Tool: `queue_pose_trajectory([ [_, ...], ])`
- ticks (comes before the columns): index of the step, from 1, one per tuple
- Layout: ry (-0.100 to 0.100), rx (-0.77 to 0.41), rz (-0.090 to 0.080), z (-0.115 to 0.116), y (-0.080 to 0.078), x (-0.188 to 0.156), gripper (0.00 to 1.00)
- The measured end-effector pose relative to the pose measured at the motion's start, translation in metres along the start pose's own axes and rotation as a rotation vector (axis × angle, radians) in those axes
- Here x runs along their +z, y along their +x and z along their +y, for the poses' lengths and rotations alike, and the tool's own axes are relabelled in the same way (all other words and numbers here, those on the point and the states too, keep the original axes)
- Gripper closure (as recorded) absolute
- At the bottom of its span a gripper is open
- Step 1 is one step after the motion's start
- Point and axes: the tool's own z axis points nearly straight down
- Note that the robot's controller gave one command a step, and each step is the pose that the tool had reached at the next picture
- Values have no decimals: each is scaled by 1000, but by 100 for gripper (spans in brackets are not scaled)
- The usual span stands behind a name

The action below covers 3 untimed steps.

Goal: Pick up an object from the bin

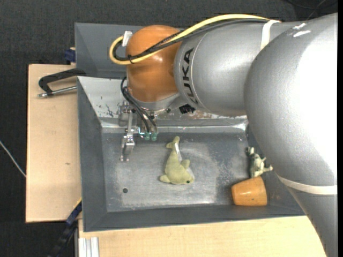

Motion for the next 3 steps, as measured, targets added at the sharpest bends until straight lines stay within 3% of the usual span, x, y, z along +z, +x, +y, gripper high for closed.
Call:
queue_pose_trajectory([
  [1, 3, 22, -6, -98, 33, -19, 0],
  [2, 2, -288, -3, -139, 88, 3, 0],
  [3, 2, -706, -13, -166, 53, 67, 0],
])
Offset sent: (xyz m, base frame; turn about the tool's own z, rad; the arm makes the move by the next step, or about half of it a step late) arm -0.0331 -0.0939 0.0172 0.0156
